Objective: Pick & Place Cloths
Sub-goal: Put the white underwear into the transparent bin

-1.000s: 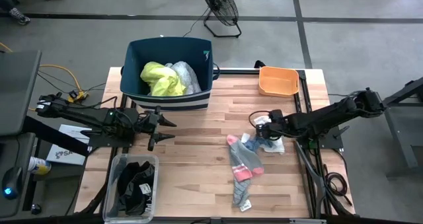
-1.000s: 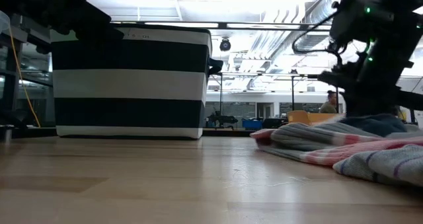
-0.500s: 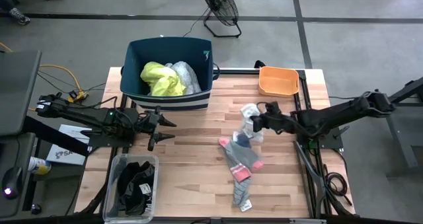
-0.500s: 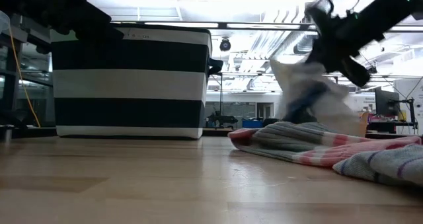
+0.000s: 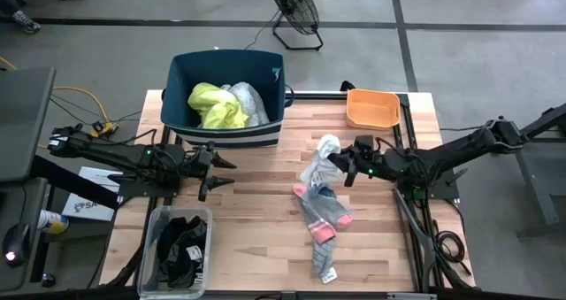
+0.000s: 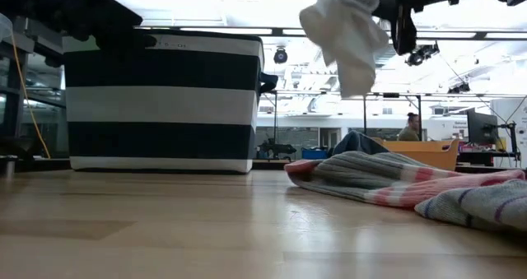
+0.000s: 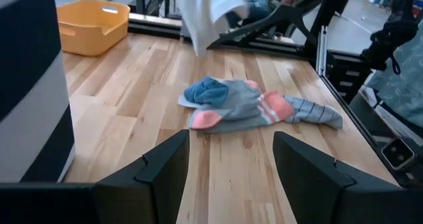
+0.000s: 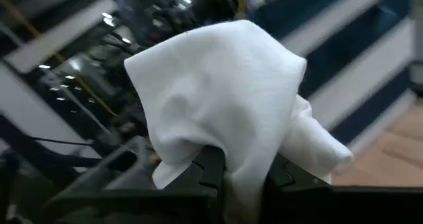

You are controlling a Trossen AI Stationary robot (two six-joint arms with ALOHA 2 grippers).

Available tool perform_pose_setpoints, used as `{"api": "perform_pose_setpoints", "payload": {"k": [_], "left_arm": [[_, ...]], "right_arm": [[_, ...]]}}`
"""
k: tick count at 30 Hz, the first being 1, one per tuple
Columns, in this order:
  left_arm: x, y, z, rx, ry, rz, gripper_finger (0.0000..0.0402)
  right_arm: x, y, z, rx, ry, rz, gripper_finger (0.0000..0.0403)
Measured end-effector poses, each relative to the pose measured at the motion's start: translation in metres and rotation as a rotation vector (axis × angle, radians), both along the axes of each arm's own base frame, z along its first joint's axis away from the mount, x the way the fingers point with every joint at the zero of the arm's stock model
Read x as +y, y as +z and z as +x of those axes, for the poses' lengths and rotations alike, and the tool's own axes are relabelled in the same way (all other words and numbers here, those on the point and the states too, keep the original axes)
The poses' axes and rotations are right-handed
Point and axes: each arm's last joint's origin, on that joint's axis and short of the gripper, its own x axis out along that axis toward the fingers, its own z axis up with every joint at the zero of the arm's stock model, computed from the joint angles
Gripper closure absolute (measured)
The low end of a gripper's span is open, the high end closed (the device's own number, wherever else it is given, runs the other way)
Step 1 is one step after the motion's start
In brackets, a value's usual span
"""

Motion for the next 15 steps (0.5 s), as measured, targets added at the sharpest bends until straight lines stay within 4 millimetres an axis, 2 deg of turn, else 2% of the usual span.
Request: {"api": "perform_pose_setpoints", "payload": {"k": [7, 15], "left_arm": [[0.000, 0.003, 0.005, -0.043, 0.015, 0.005, 0.0190], [-0.002, 0.001, 0.016, -0.049, 0.016, 0.006, 0.0190]], "right_arm": [[0.017, 0.011, 0.005, -0.118, 0.059, -0.157, 0.0372], [0.026, 0.003, 0.020, -0.162, 0.092, -0.220, 0.0372]]}}
